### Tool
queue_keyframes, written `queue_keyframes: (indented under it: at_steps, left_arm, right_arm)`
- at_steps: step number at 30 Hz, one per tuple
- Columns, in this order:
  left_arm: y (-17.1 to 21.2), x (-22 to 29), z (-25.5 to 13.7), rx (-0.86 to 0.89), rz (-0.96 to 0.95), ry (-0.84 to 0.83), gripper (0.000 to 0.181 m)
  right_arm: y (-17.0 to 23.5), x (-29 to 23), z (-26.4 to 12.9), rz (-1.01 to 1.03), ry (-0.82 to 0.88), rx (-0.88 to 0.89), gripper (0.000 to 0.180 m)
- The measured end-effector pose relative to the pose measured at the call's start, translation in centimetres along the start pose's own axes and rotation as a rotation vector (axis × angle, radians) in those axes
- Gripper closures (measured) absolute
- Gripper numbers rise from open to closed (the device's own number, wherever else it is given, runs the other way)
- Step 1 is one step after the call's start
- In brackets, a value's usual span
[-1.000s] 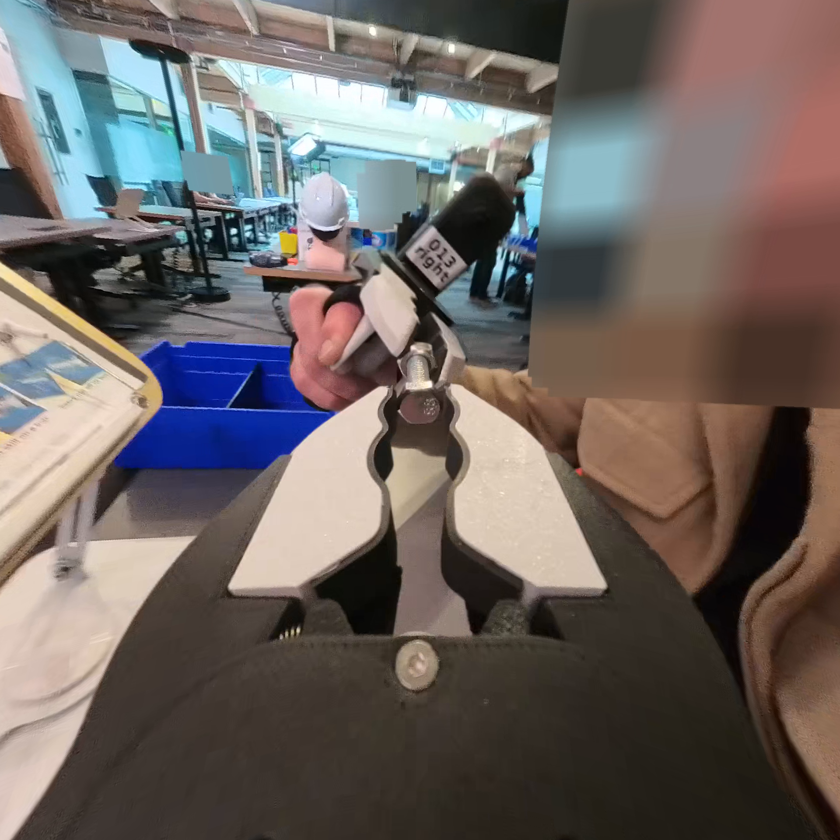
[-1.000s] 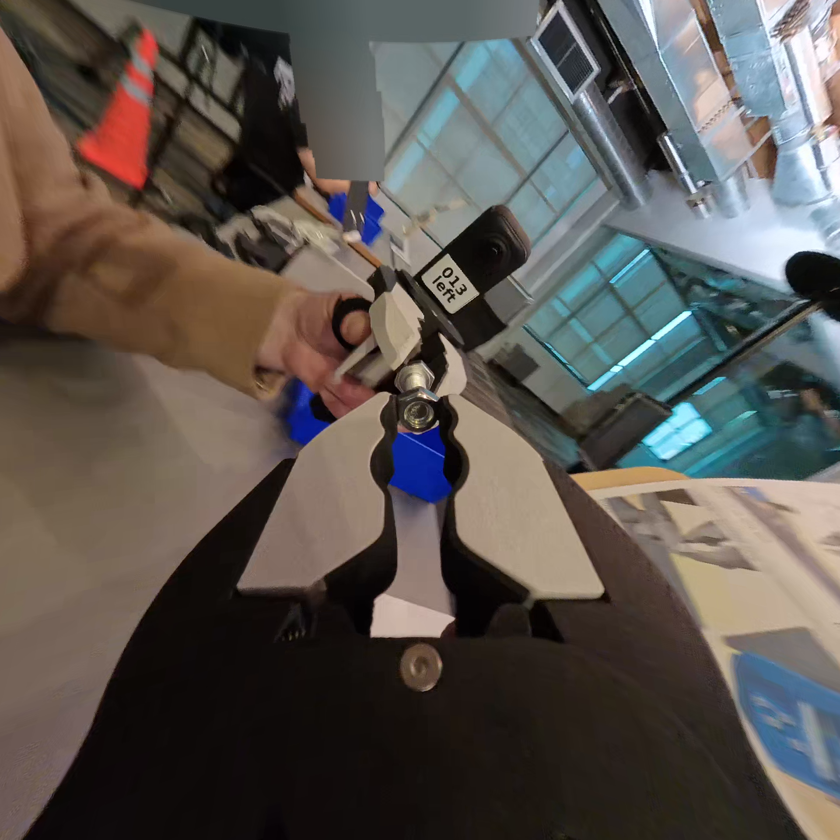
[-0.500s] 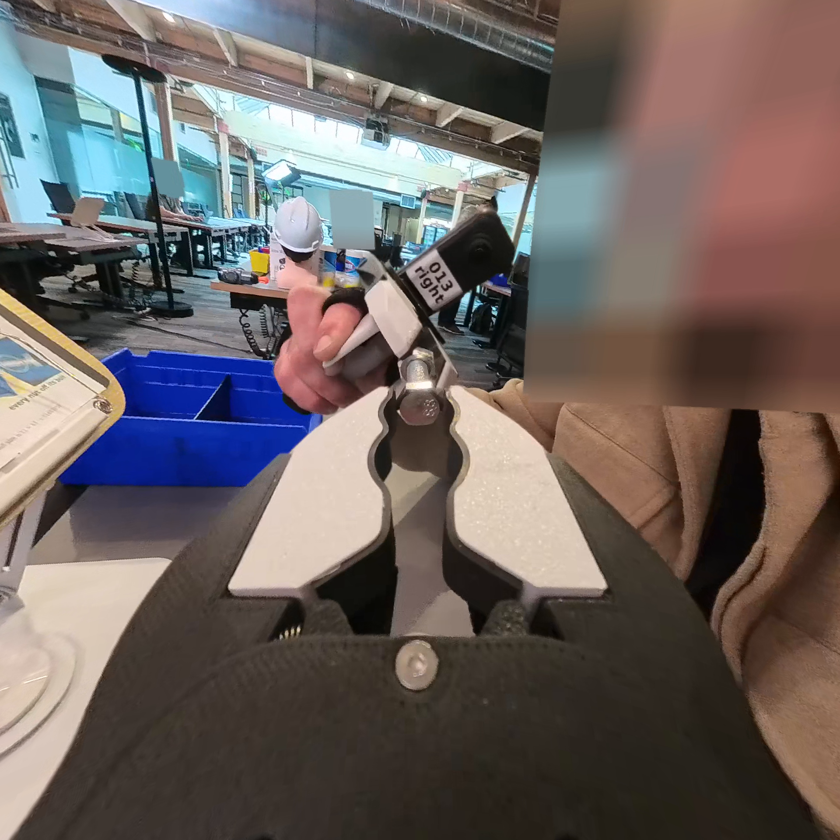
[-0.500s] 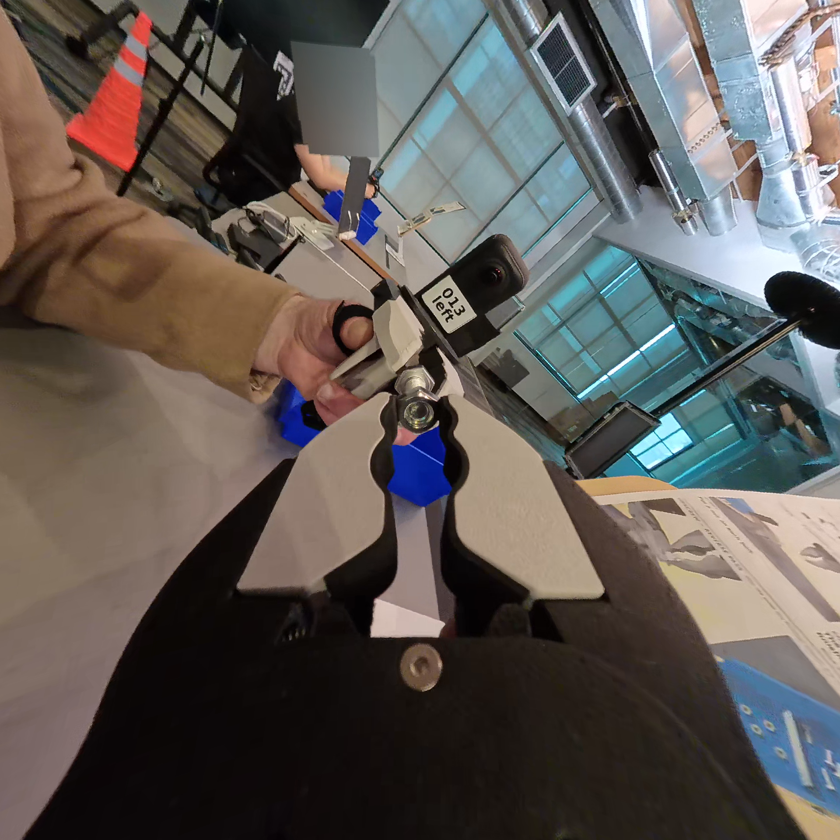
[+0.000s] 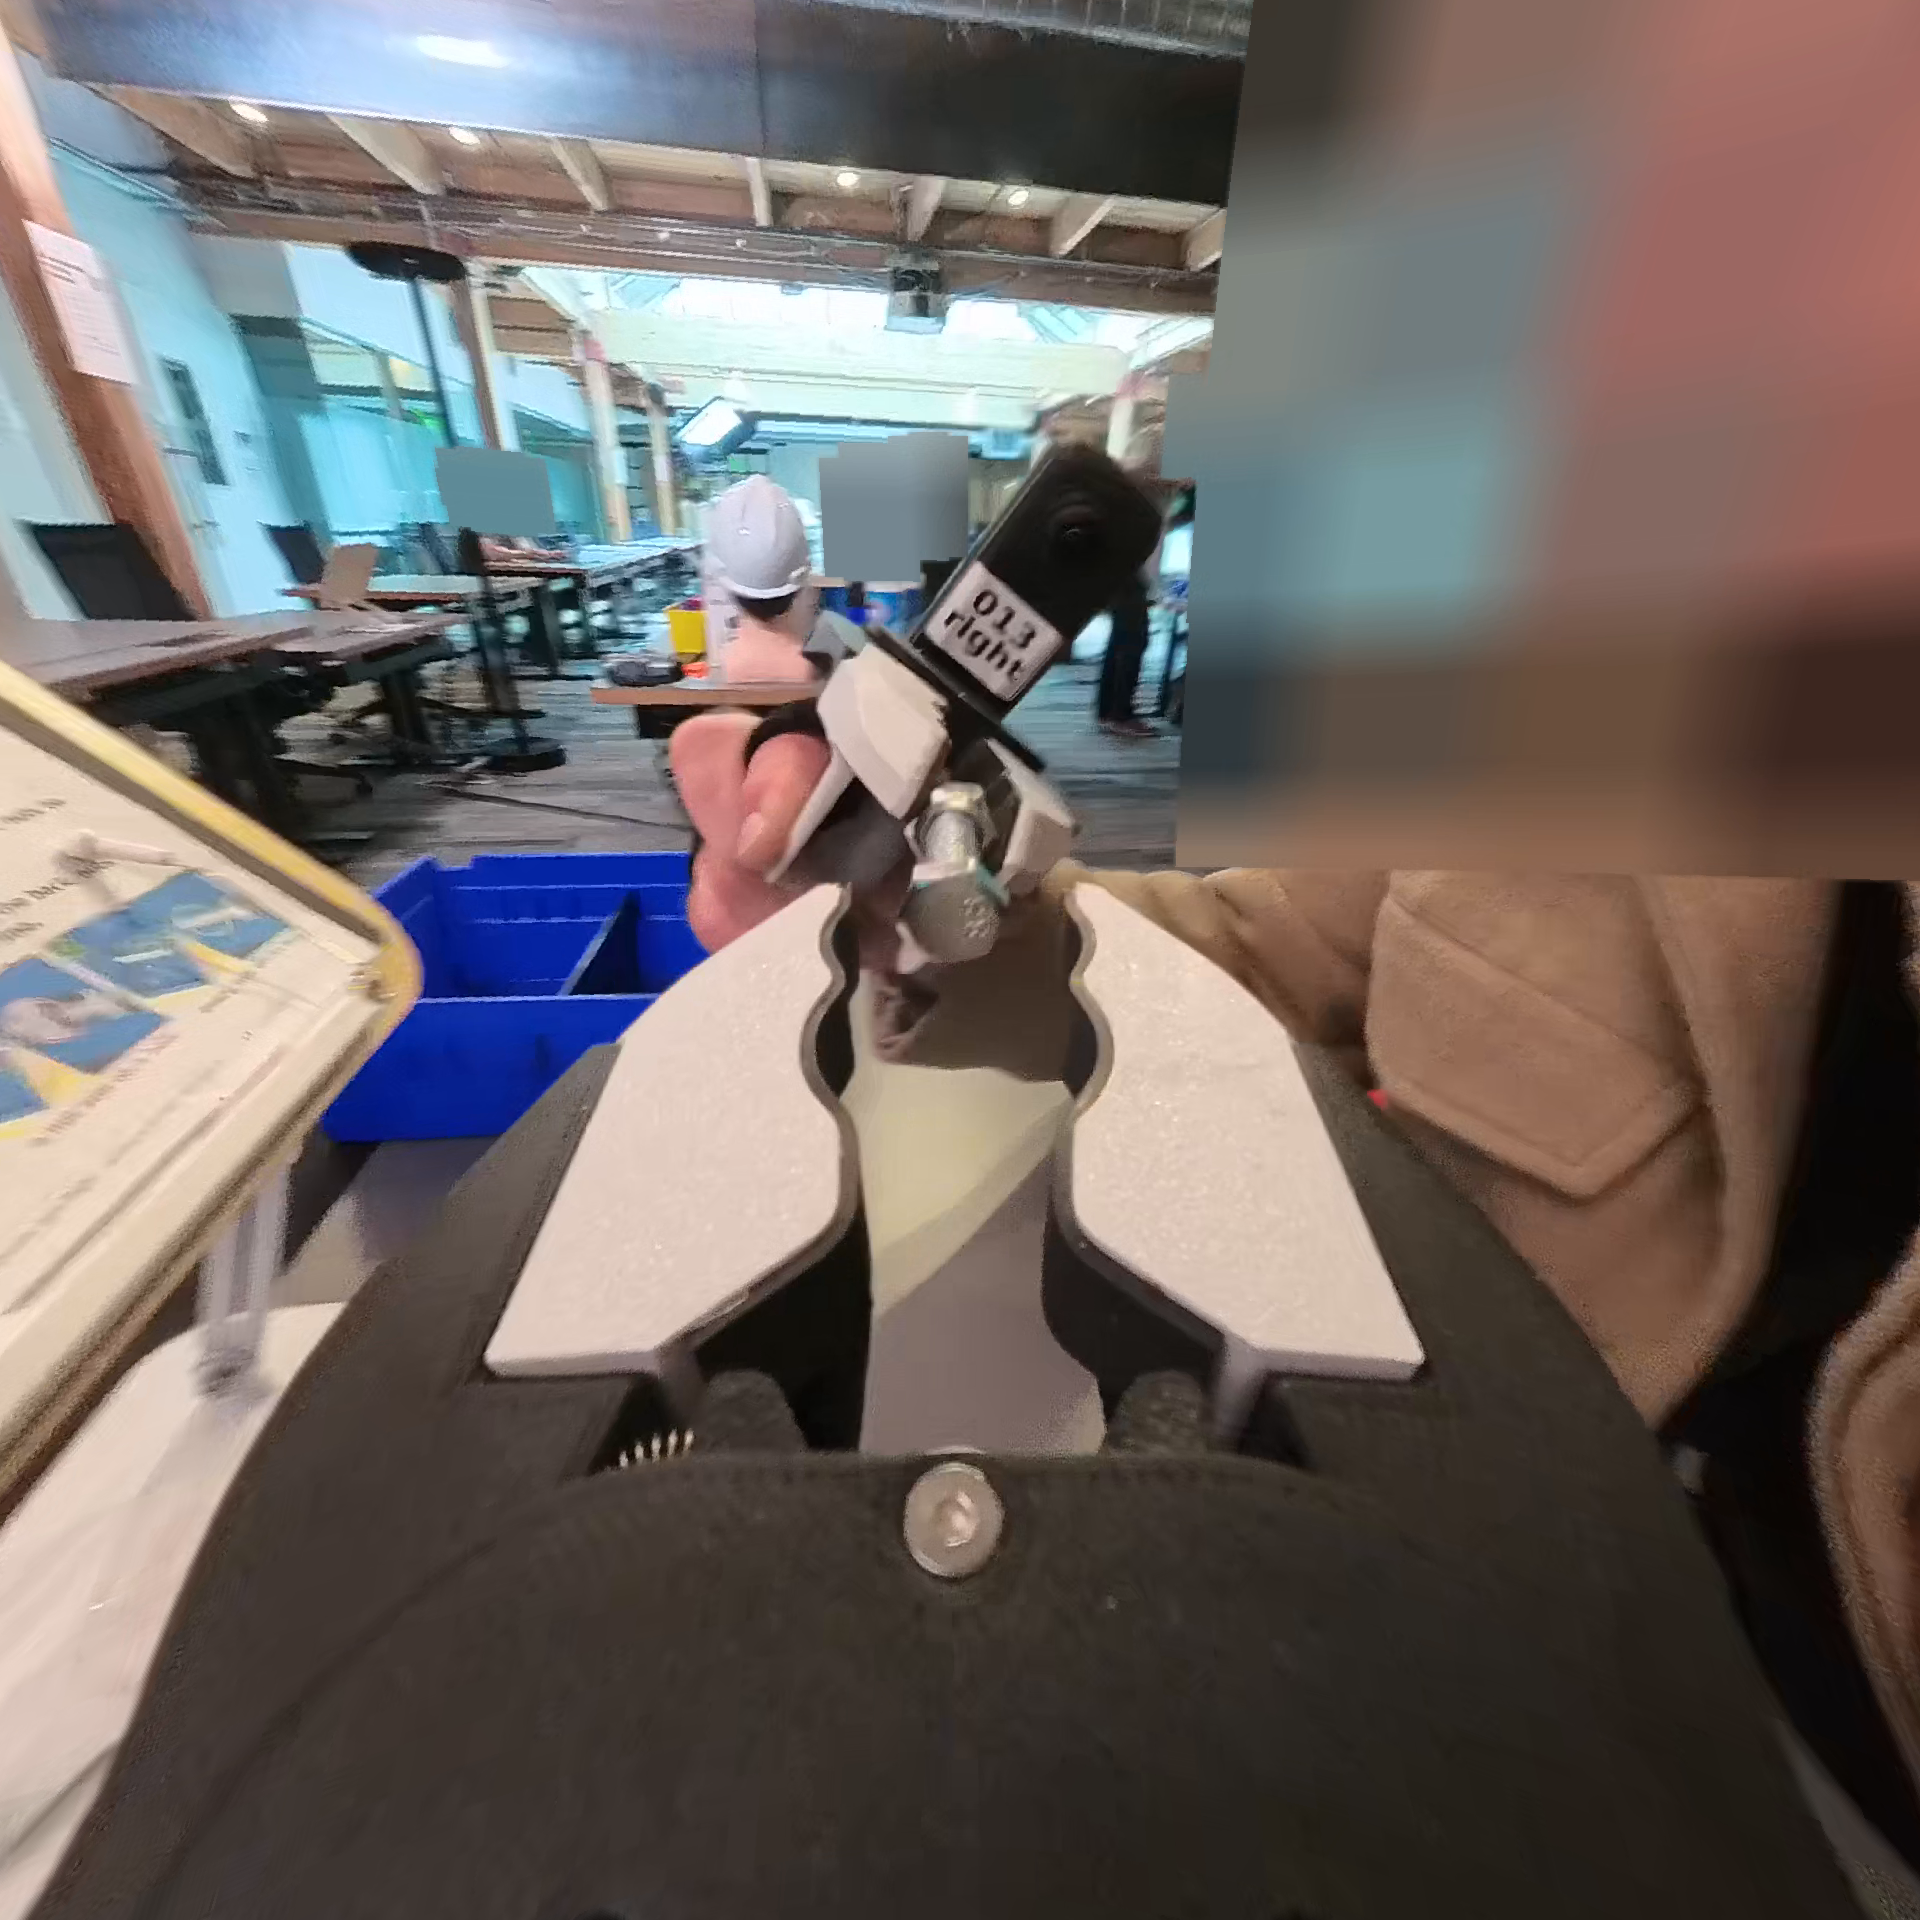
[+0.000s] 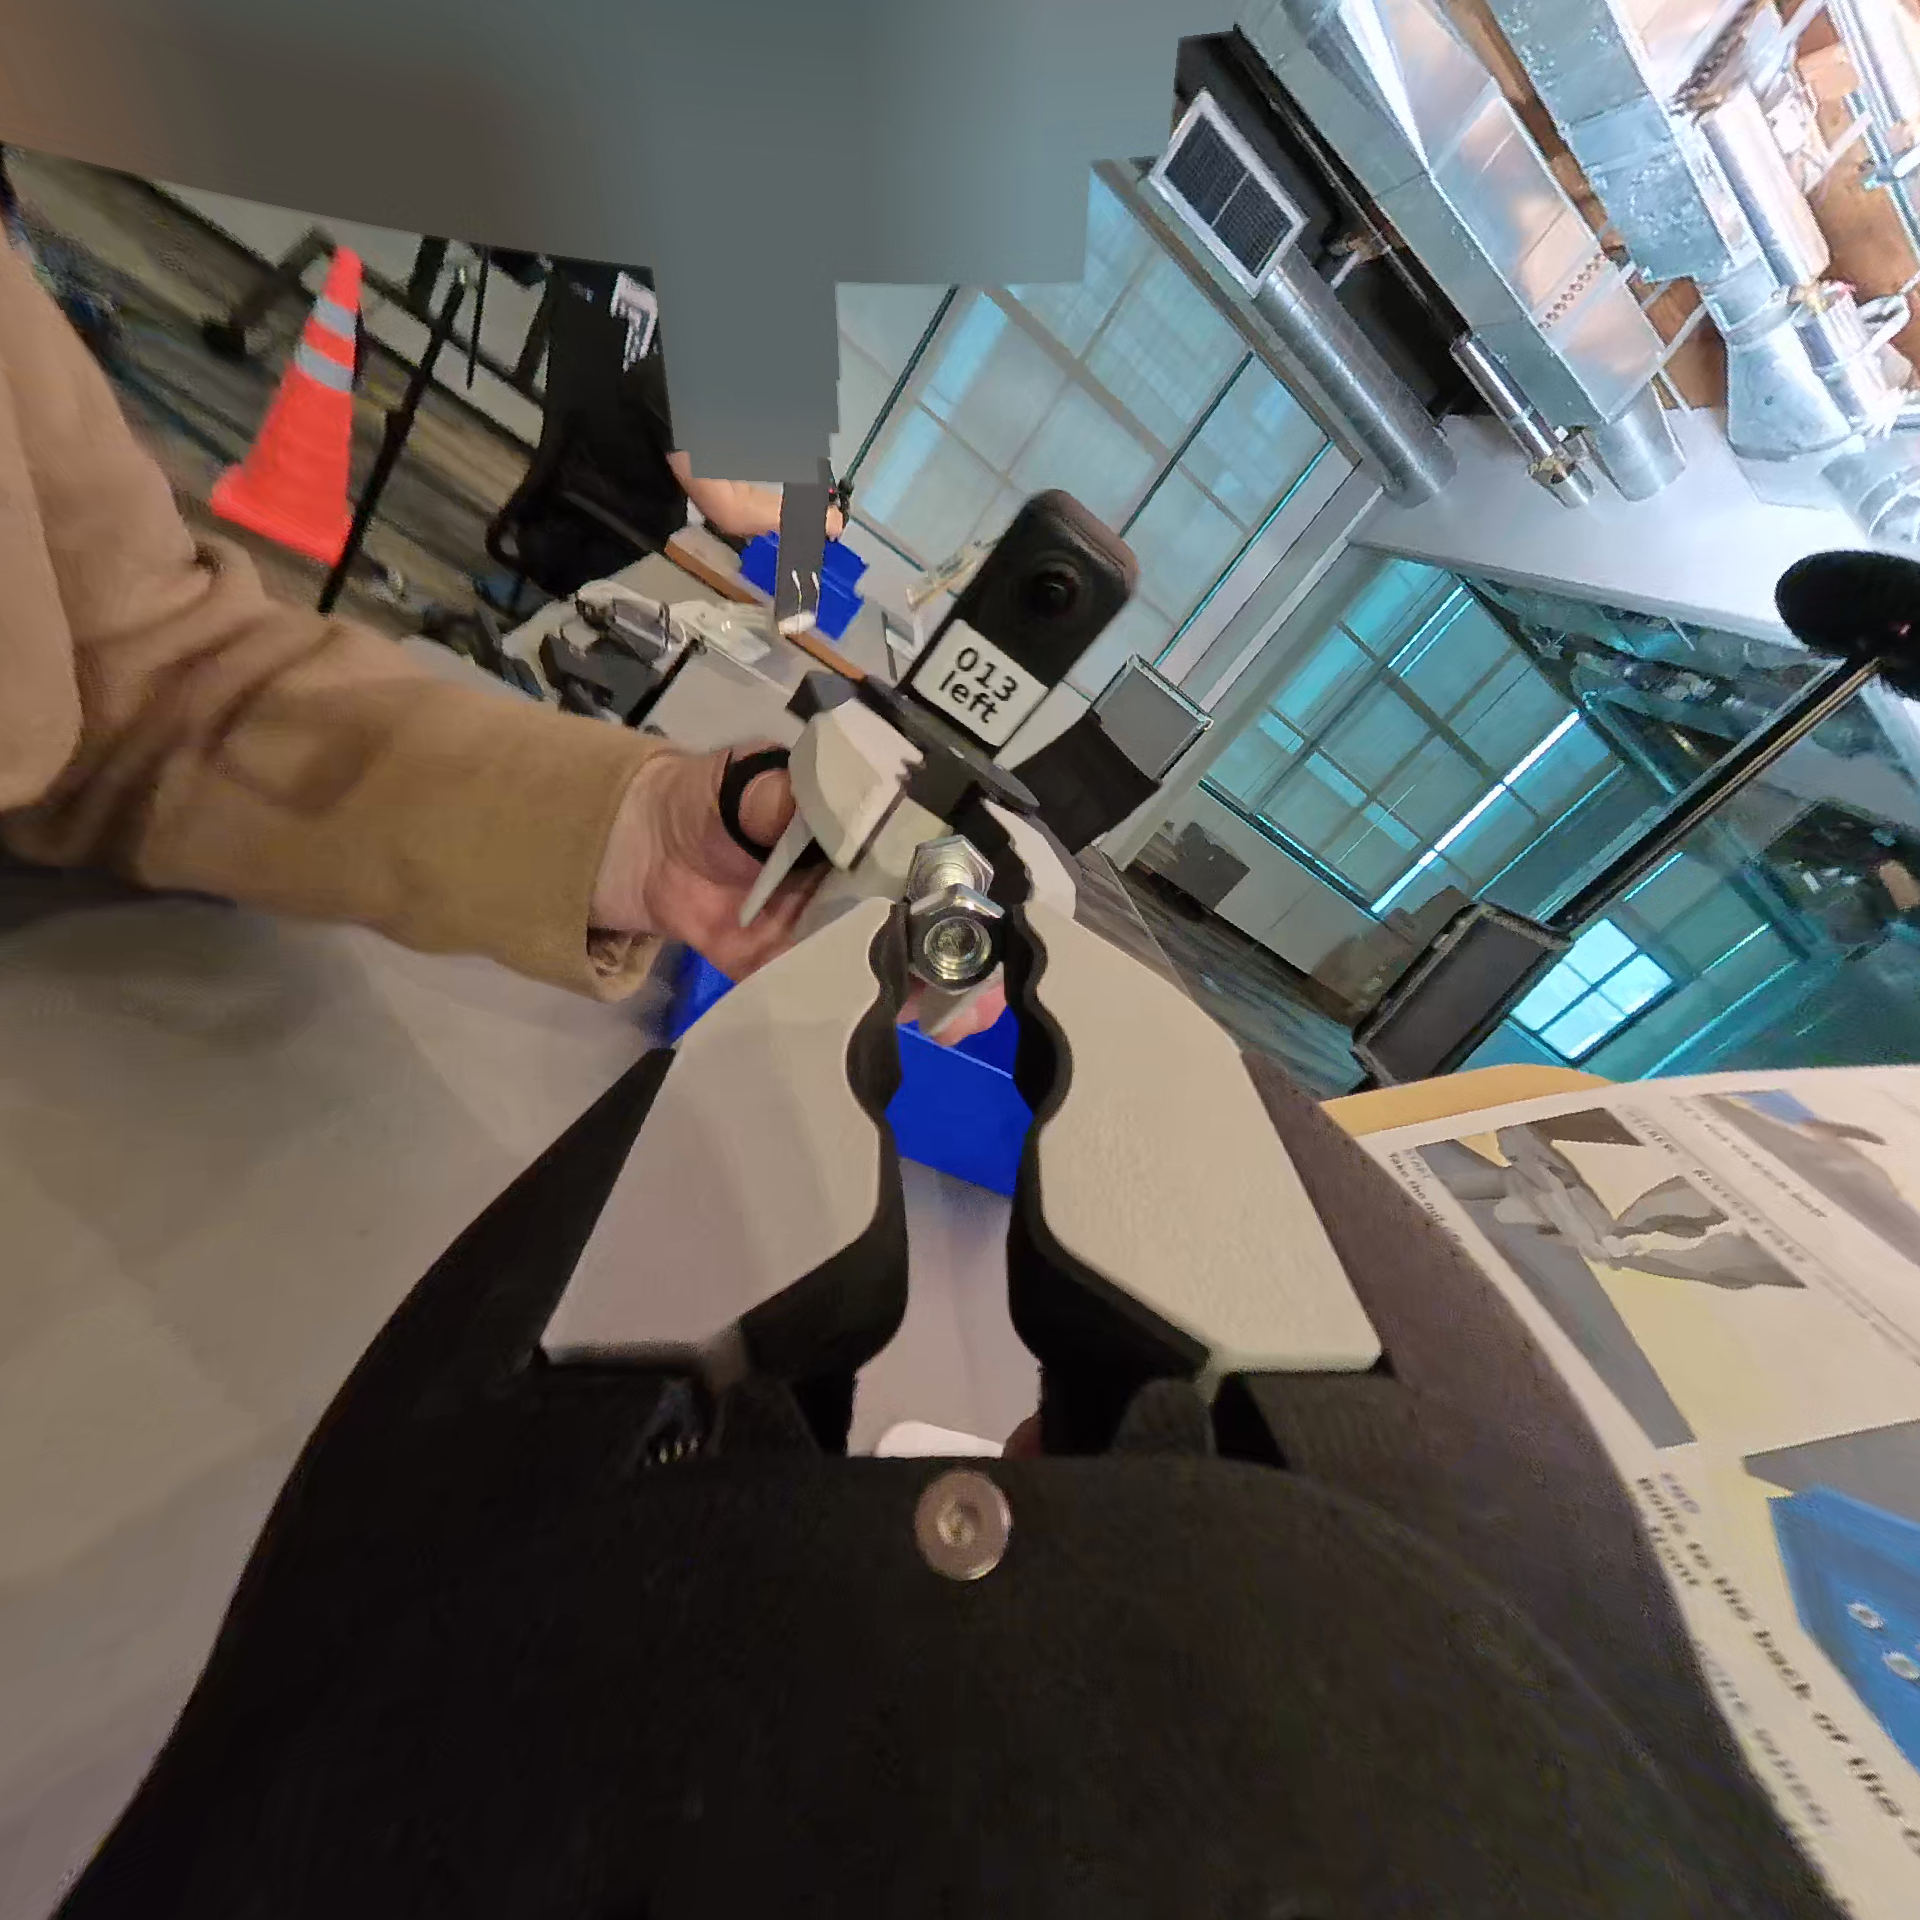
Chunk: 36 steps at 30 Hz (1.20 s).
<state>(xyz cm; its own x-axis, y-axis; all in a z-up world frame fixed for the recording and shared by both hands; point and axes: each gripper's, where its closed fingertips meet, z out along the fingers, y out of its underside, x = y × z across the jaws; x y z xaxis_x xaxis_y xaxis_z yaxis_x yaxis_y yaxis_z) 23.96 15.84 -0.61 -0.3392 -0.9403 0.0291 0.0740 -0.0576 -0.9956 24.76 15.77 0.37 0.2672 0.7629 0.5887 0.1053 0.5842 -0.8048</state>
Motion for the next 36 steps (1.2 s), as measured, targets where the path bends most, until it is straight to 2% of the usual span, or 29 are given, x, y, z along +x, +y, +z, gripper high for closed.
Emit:
queue_keyframes:
  at_steps: [7, 10, 12, 18, 21, 29, 32, 36]
  left_arm:
    - [-0.7, -0.6, -0.5, -0.095, 0.479, -0.262, 0.137]
    - [-0.6, -0.5, -0.6, -0.200, 0.648, -0.342, 0.134]
    - [-0.6, -0.9, -0.7, -0.254, 0.716, -0.395, 0.134]
    - [0.2, -1.0, -0.7, -0.336, 0.812, -0.419, 0.154]
    - [0.4, -0.9, -0.5, -0.332, 0.807, -0.411, 0.163]
    - [0.4, -0.5, -0.5, -0.307, 0.714, -0.370, 0.163]
    - [0.3, -0.5, -0.5, -0.267, 0.535, -0.321, 0.163]
    - [0.8, 0.0, -0.4, -0.188, 0.241, -0.208, 0.163]
  right_arm:
    - [0.5, 0.6, 0.3, 0.367, -0.080, 0.141, 0.162]
    - [0.7, 0.7, 0.5, 0.547, -0.135, 0.234, 0.162]
    - [0.8, 0.7, 0.5, 0.635, -0.168, 0.292, 0.162]
    - [1.1, 0.4, 0.7, 0.764, -0.233, 0.371, 0.162]
    - [1.1, 0.0, 0.9, 0.778, -0.255, 0.360, 0.162]
    - [1.0, -0.2, 1.0, 0.745, -0.247, 0.349, 0.162]
    - [1.0, -0.3, 1.0, 0.622, -0.194, 0.309, 0.162]
    - [0.9, -0.8, 0.9, 0.300, -0.096, 0.163, 0.162]
